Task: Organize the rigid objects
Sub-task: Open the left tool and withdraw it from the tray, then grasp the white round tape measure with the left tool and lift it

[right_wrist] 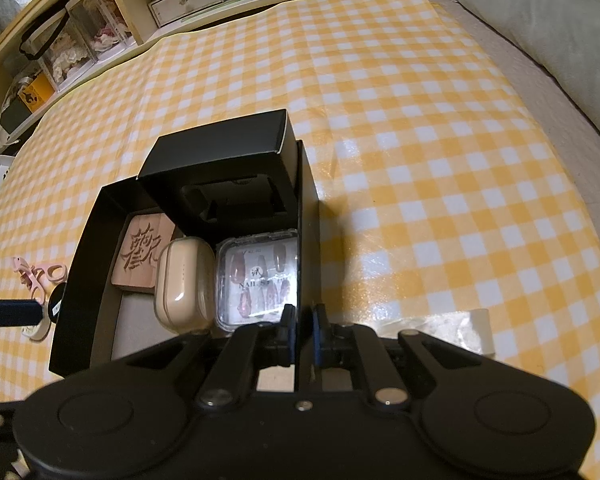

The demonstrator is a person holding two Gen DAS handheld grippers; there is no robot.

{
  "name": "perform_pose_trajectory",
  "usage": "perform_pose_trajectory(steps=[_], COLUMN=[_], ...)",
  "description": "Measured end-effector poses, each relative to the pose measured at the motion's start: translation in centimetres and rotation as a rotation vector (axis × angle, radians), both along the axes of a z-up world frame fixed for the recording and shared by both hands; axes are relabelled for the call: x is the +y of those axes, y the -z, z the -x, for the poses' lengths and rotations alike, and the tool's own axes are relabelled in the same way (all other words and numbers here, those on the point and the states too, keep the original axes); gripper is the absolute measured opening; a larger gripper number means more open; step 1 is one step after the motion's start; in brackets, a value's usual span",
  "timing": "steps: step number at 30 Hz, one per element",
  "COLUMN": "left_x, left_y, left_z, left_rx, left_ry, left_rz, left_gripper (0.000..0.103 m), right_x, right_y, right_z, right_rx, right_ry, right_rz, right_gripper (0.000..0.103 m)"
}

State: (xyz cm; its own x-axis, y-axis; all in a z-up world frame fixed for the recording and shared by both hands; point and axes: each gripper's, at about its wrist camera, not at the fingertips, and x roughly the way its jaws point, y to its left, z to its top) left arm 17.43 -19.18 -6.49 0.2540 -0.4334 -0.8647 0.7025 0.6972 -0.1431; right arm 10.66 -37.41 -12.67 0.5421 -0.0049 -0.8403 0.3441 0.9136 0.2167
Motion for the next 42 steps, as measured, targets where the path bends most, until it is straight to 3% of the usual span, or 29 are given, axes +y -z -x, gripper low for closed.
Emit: perform_pose_trajectory(steps=[7,17,24,30,32,38,42], left_x=[3.5,9.4,12.6,13.7,13.8,13.9,13.6], left_y=[-1.5,-2.4,-0.6,2.7,3.7,5.7,5.8], left_z=[-0.5,-4.2,-7.2,-8.1,-8.3,-8.5,-8.8], left_rx=[-0.036,-0.094,-0.097,-0.112,-0.103,-0.075,-0.076], left_ry=[-0.049,-0.154,-0.205,-0.161,-0.150,-0.104,-0.092], left_rz=[0.017,-0.036,-0.097,-0.237,-0.274,-0.309,-0.305], left_gripper=[0.103,0.103,0.103,0.102,0.100,0.078,0.059], right_x=[0.0,0.1,0.2,0.1,0.1,0.1,0.1], right_y=[0.0,0.0,-0.1,-0.1,0.0,-0.1,-0.1], right_z=[0.0,0.1,0.1,0.0,0.0,0.0,0.0], right_rx=[0.001,0.003,0.004,0.004,0.004,0.004,0.004], right_ry=[-0.002,-0.006,-0.007,-0.008,-0.008,-0.008,-0.008], right_rz=[0.002,0.008,0.012,0.012,0.013,0.012,0.011], right_gripper=[0.009,0.009,0.008,0.008,0.009,0.009,0.009])
